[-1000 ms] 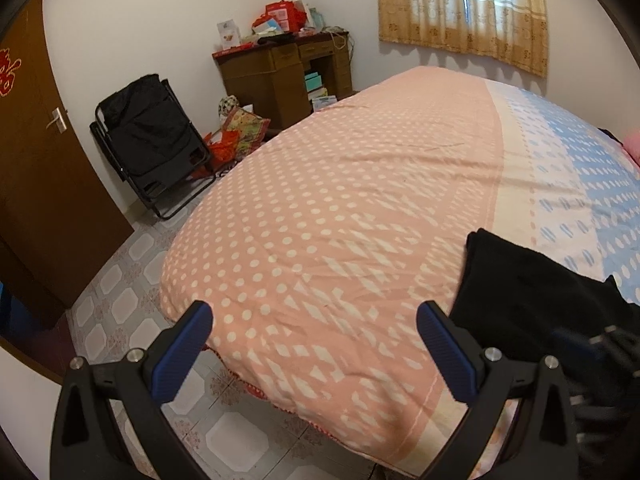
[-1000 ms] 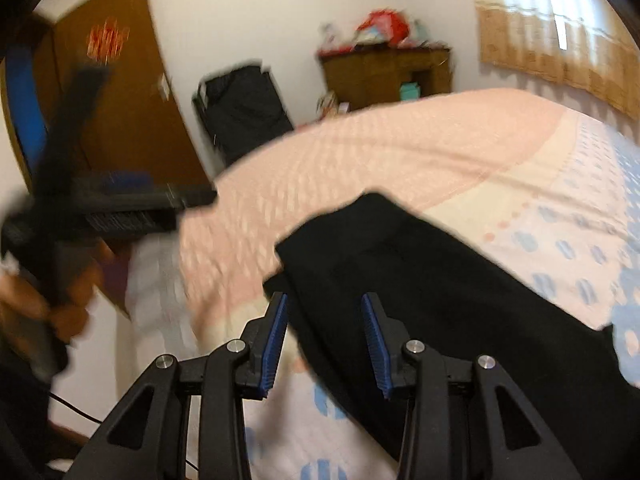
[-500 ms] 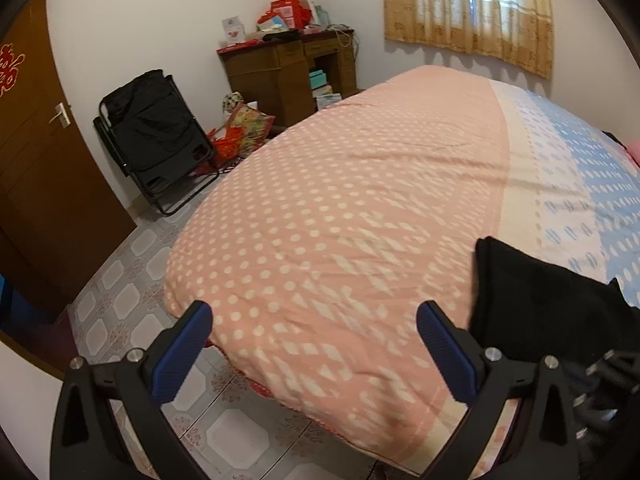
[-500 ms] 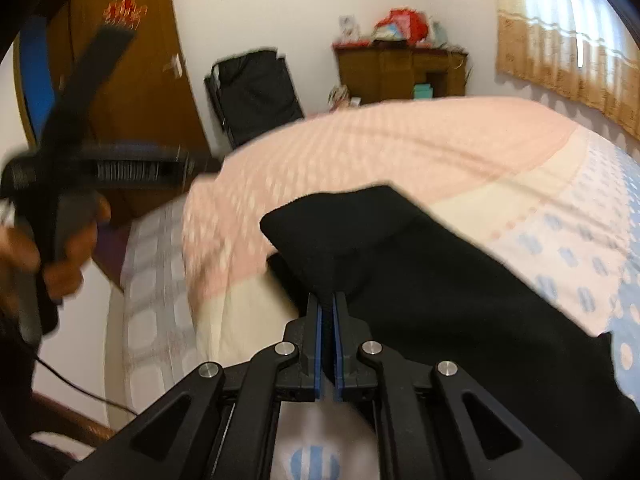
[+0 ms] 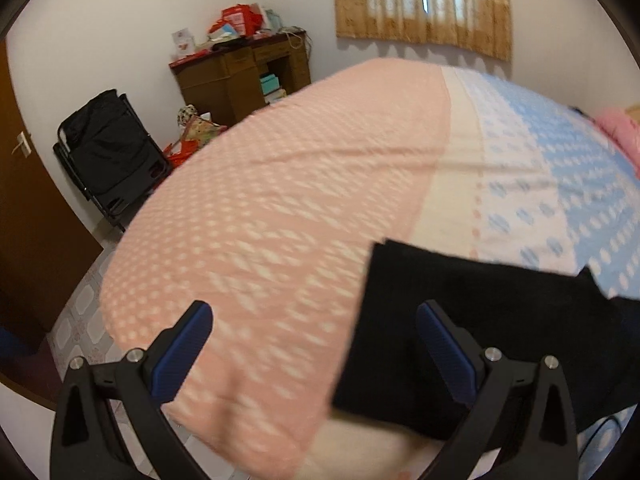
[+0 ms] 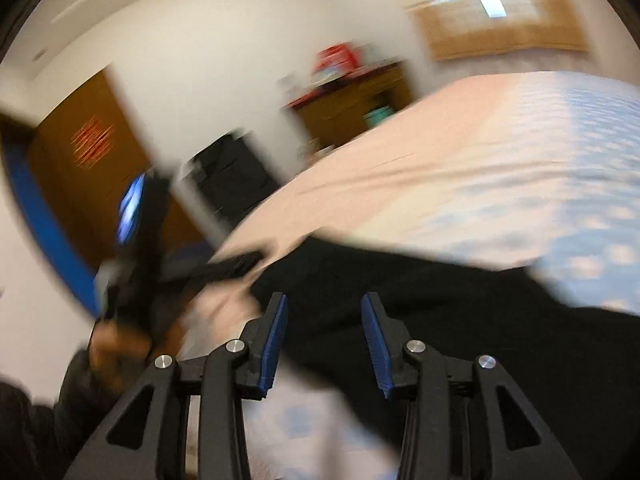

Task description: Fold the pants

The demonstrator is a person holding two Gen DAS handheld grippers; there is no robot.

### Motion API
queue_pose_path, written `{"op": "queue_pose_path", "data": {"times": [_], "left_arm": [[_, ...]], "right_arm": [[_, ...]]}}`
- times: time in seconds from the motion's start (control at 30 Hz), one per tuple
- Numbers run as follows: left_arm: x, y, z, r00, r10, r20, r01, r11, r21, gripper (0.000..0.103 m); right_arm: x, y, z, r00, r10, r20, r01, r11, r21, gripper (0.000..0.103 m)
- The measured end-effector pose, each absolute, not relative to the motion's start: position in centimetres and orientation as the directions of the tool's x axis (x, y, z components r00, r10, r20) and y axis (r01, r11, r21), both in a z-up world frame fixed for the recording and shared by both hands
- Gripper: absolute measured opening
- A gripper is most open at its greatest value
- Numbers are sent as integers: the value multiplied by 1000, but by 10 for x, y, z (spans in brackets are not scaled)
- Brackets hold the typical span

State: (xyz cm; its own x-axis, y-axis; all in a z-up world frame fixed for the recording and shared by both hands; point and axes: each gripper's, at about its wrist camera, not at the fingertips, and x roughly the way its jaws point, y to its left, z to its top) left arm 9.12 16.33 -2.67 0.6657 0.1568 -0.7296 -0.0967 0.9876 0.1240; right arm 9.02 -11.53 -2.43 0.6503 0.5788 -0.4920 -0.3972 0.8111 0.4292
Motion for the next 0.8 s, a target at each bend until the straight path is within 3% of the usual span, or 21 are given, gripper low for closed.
{"op": "queue_pose_path", "data": {"times": [0.2,0.3,0.37,0.57,0.7,0.77,0.8], "left_arm": [[95,136,-53,625,205,-753,-80,977,199,103],[94,135,-58,623,209,-754,-87,976,199,103],[93,140,-60,618,191,-763,-94,981,169,103],[90,151,-67,620,114,-776,-116,992,52,103],[91,152,-65,617,102,-781,-100,994,51,103],[93,151,-64,608,107,-787,-108,993,52,103],[93,149,-64,606,113,-787,-111,992,57,103]], "right_arm": [[145,-165,-44,679,390,-622,-189,912,365,40],[164,-168,-64,629,355,-692,-119,923,366,25],[178,-159,-84,570,331,-752,-111,938,329,21],[191,-174,-81,617,318,-720,-10,918,397,17],[161,-207,-34,732,296,-614,-1,901,433,20],[136,-247,-4,799,190,-571,62,918,392,32],[127,-268,4,815,126,-565,114,922,370,52]]}}
